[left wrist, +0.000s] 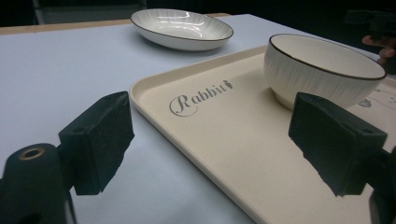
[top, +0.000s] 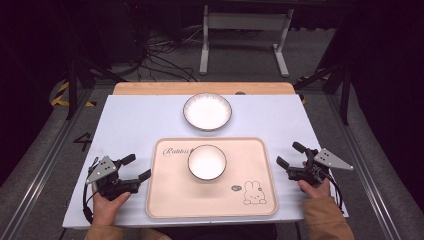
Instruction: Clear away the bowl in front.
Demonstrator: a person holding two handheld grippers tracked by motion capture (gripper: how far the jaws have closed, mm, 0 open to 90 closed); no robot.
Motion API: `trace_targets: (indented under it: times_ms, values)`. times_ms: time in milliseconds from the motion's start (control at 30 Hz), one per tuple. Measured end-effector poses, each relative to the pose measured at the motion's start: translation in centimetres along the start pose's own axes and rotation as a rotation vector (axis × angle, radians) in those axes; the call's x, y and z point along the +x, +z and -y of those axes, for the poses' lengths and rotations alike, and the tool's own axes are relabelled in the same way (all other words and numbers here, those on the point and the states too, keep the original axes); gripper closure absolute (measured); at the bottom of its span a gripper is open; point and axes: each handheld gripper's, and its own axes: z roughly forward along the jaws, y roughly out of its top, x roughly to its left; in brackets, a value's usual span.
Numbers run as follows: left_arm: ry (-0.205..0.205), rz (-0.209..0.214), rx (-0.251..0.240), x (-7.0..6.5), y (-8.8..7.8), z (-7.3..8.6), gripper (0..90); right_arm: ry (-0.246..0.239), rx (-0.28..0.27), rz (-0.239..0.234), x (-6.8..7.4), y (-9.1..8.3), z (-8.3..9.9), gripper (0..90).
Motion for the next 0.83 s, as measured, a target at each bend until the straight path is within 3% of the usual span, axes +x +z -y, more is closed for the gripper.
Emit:
trace_targets:
  times_ms: [233,833]
  values:
    - [-0.069,-0.029,-0.04,0.48,-0.33,0.21,14.1,0.001,-0.001,0.0,0.01,-0.01,0.0,8.5]
    - [-0.046,-0.032,-0.042,0.29,-0.34,0.24,14.1,-0.002,0.0,0.001,0.01,-0.01,0.0,8.4]
